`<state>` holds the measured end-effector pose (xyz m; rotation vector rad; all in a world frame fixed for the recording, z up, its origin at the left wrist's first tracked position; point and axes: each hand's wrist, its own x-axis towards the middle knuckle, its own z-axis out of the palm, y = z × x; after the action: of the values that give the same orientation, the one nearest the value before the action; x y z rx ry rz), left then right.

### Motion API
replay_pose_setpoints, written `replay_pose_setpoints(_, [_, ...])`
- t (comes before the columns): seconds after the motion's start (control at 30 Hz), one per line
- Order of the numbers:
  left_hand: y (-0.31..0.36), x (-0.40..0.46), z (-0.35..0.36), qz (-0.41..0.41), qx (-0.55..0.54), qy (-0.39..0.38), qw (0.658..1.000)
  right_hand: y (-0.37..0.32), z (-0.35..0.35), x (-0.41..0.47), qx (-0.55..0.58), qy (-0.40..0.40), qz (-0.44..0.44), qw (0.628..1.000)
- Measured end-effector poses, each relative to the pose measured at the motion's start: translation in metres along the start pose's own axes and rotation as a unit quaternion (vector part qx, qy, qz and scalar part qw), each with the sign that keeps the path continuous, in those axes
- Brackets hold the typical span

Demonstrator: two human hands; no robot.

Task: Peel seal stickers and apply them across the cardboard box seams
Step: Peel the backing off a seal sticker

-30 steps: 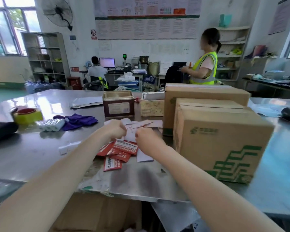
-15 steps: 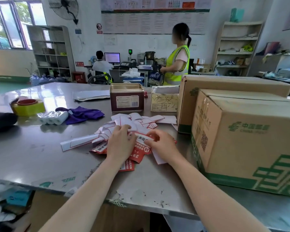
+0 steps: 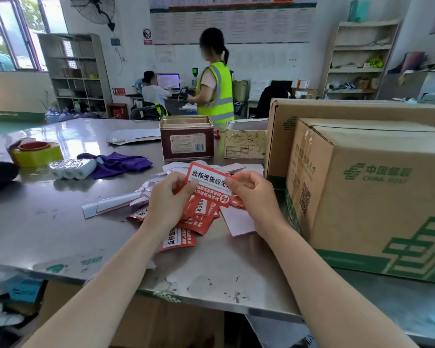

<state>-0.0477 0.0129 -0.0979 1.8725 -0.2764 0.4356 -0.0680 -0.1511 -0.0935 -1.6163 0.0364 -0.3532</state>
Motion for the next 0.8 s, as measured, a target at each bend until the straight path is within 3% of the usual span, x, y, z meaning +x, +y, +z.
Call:
replay_pose_setpoints(0.2, [-0.0032, 0.0018, 0.0007, -0.038, -0.031, 0.008, 0.999, 0.0018, 0.0012, -0.0006, 0.005, 0.008, 0.016, 1.000])
replay_pose_setpoints(0.8, [-0.0033, 0.0010, -0.0002, -0.028, -0.011, -0.008, 1.000, 0.0016, -0.0032, 0.0024, -0.017, 0.046, 0.005, 0.999])
